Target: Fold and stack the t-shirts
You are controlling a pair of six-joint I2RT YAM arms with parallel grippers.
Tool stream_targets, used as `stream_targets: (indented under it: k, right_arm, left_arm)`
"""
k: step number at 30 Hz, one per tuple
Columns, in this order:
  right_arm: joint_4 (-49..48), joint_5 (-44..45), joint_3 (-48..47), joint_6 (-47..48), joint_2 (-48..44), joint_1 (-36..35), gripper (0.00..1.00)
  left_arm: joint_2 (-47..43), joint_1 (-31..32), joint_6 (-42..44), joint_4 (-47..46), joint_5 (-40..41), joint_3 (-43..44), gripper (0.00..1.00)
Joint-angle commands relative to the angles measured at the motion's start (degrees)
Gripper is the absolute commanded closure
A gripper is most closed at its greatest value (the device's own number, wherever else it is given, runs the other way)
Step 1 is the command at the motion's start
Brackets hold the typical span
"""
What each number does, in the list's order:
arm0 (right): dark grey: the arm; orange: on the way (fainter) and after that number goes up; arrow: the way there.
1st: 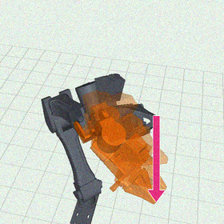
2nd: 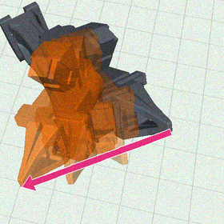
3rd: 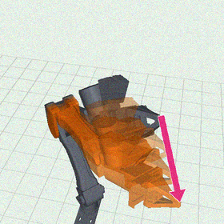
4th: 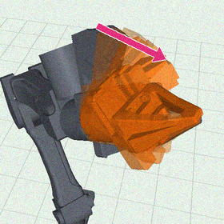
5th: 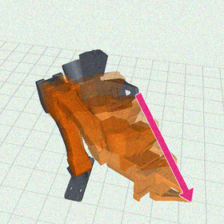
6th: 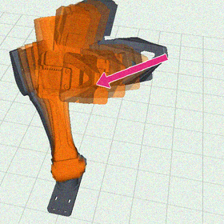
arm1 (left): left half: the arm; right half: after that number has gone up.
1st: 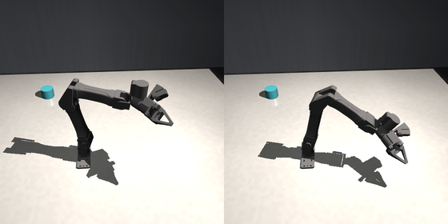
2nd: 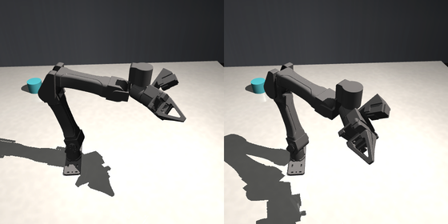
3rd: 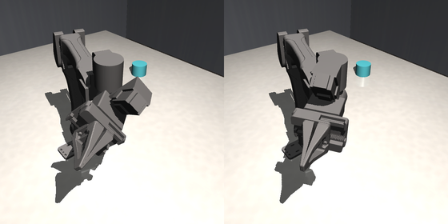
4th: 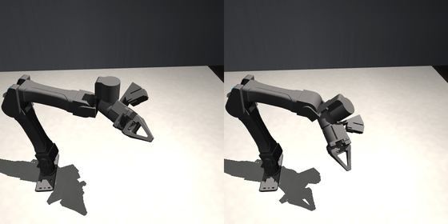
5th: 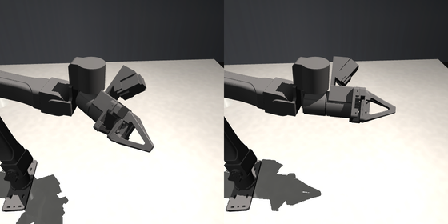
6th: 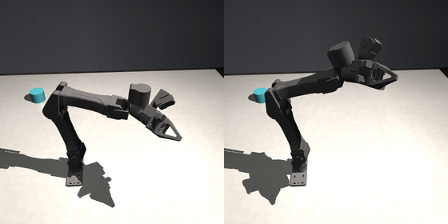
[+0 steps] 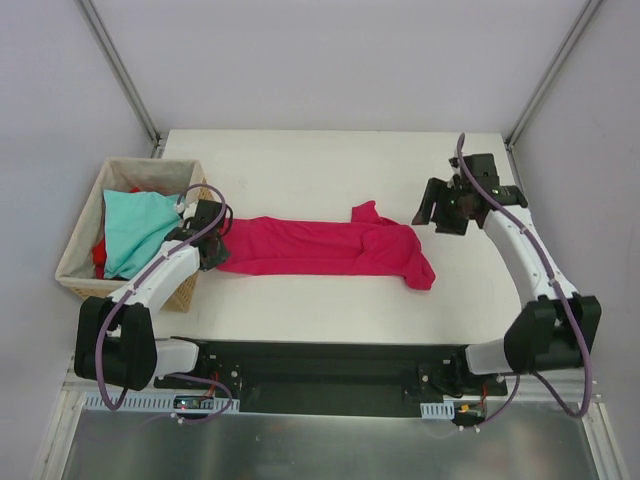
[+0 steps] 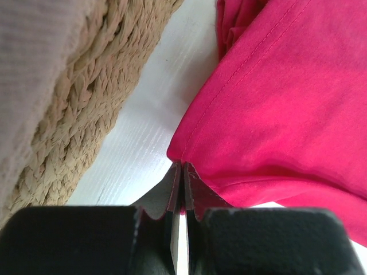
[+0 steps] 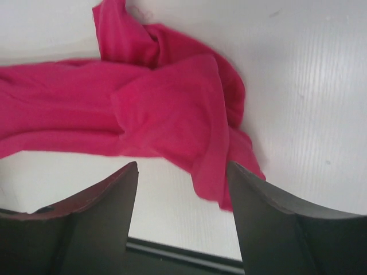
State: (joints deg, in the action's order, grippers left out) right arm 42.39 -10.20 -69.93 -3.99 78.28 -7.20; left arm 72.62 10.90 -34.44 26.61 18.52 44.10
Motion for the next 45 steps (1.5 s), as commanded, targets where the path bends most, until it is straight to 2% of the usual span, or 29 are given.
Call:
stream_targets:
  k: [1,3,9,20,24,25,27,28,29,38,45]
  right_arm:
    - [-10.48,-3.16,-2.74,0.21,10.56,0.26,0.34]
    - [-10.84,-3.08,-5.03,0.65,15.74,0.35,0.35]
    - [-11.63,-3.08,-8.12,0.74,22.87,1.05,0.38]
    - [-15.85,-5.71,-7.23,0.39,28.76,1.4,0.44]
    - [-16.9,-6.59,-7.94,0.03,30.0,1.93,0.57]
    - [-17.16,-6.59,-7.94,-0.05,29.91,2.1,0.67]
    - [-17.52,-5.89,-7.85,-0.14,28.78,2.1,0.81]
    - [-17.52,-5.37,-7.59,-0.14,28.16,2.02,0.96]
    - [-17.78,-4.66,-7.33,-0.23,27.28,2.1,0.99]
    - [-20.16,-5.8,-3.2,-0.4,11.64,1.23,1.0]
    - [-26.13,-17.21,7.34,0.48,-0.13,-2.11,1.0]
  left_arm:
    - [0.24,0.35,-1.6,0.81,1.87,-0.68,1.0]
    - [0.15,0.35,-1.43,0.81,2.57,-0.77,1.0]
    - [-0.02,0.35,-1.34,0.99,2.75,-0.77,1.0]
    - [2.17,0.35,-0.46,1.78,2.75,1.34,1.0]
    - [2.35,0.35,-0.11,2.3,2.75,2.31,1.0]
    - [2.35,0.35,-0.02,2.39,2.83,2.48,1.0]
    - [2.35,0.36,-0.02,2.74,3.1,2.83,1.0]
    - [2.35,0.35,0.07,2.83,3.1,2.84,1.0]
    - [2.35,0.35,0.07,3.01,3.1,3.1,1.0]
    - [2.26,0.35,-0.46,3.27,3.01,3.19,1.0]
    - [0.6,0.35,-0.19,3.27,0.81,5.64,1.0]
